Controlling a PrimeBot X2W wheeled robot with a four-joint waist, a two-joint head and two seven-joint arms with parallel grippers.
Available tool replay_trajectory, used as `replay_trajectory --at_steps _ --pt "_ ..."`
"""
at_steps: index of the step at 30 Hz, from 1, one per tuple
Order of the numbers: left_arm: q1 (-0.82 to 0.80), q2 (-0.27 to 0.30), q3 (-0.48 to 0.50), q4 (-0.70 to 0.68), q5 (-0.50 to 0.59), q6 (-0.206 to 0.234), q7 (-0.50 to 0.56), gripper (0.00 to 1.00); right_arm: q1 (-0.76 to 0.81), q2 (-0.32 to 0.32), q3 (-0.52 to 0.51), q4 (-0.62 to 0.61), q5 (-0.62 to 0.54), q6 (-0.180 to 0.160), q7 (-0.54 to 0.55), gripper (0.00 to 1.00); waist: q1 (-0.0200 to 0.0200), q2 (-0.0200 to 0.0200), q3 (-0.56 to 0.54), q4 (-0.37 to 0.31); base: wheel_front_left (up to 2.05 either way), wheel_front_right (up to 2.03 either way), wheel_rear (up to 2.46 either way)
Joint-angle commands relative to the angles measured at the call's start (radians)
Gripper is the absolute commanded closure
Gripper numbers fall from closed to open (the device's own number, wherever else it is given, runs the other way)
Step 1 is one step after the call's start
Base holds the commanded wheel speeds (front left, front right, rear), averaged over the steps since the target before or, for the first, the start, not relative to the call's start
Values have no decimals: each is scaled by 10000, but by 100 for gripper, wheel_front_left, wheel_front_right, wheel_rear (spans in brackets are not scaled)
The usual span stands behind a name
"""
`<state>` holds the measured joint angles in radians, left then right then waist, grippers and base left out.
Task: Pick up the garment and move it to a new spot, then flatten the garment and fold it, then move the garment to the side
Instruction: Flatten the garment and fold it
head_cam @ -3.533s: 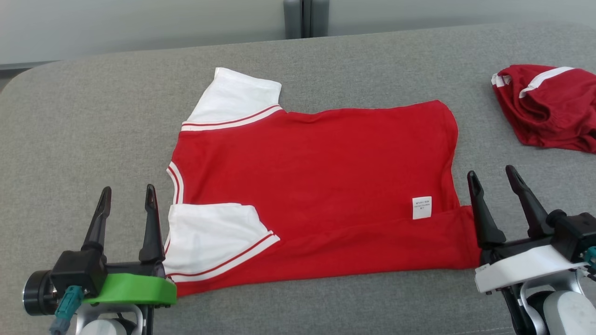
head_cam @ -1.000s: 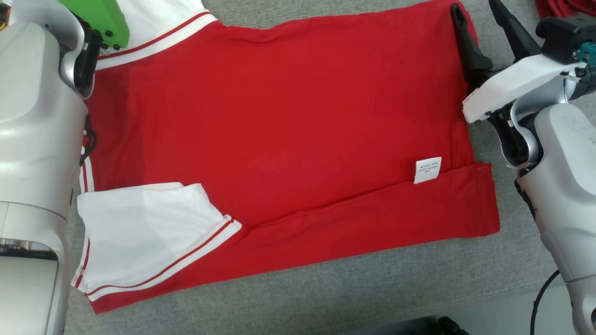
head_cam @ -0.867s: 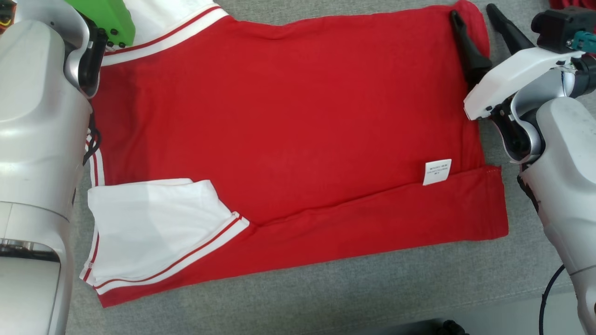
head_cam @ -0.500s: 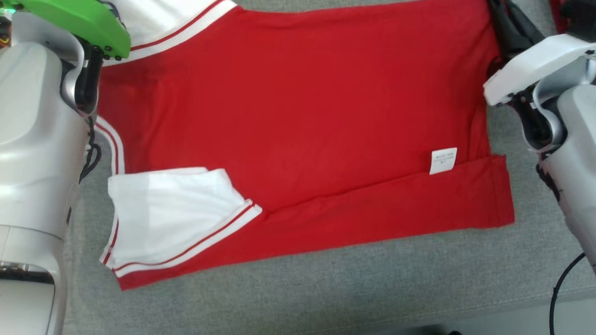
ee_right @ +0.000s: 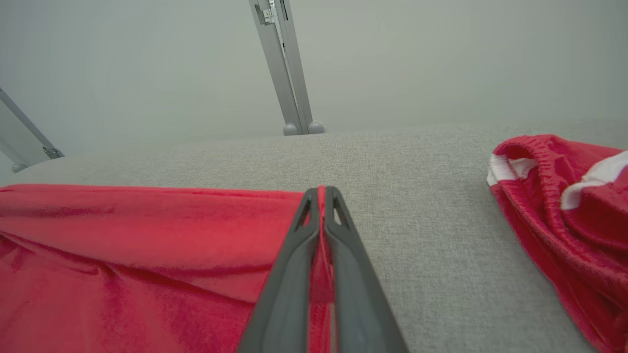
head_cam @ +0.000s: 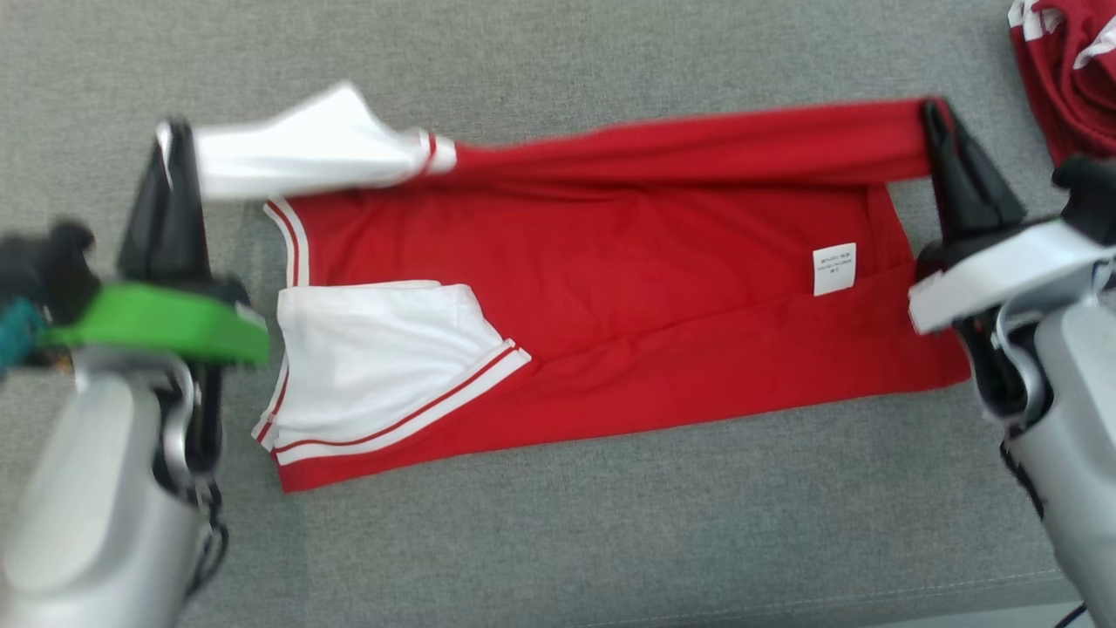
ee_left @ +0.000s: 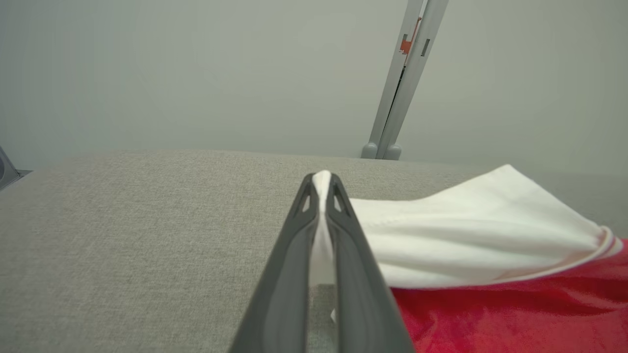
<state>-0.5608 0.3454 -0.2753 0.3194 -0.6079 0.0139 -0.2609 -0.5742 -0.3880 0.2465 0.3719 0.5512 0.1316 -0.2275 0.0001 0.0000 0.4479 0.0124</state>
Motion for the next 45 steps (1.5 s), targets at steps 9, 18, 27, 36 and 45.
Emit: replay_trajectory --at_steps 9,18,27,36,45 --pt "3499 -232 -242 -2005 -737 925 985 100 2090 615 -728 -255 149 -20 67 100 -1 0 -634 128 0 0 0" --pt "4072 -570 -645 -1358 -855 799 954 0 3090 1065 -1294 -263 -434 -18 -247 0 -1 0 -1026 191 0 0 0" --pt "4359 -370 -223 -2013 836 1542 -22 0 4219 1923 -2396 -2524 -2330 -16 -359 0 -1 0 -1661 -105 0 0 0" --pt "4588 -351 169 -3130 2049 1606 -46 0 4833 2546 -2664 -4330 -3343 -18 488 0 -1 0 -2202 -193 0 0 0" --pt "4782 -475 258 -3270 2193 1626 -49 0 5101 2721 -2740 -4950 -3375 -17 947 0 -1 0 -2254 -177 0 0 0"
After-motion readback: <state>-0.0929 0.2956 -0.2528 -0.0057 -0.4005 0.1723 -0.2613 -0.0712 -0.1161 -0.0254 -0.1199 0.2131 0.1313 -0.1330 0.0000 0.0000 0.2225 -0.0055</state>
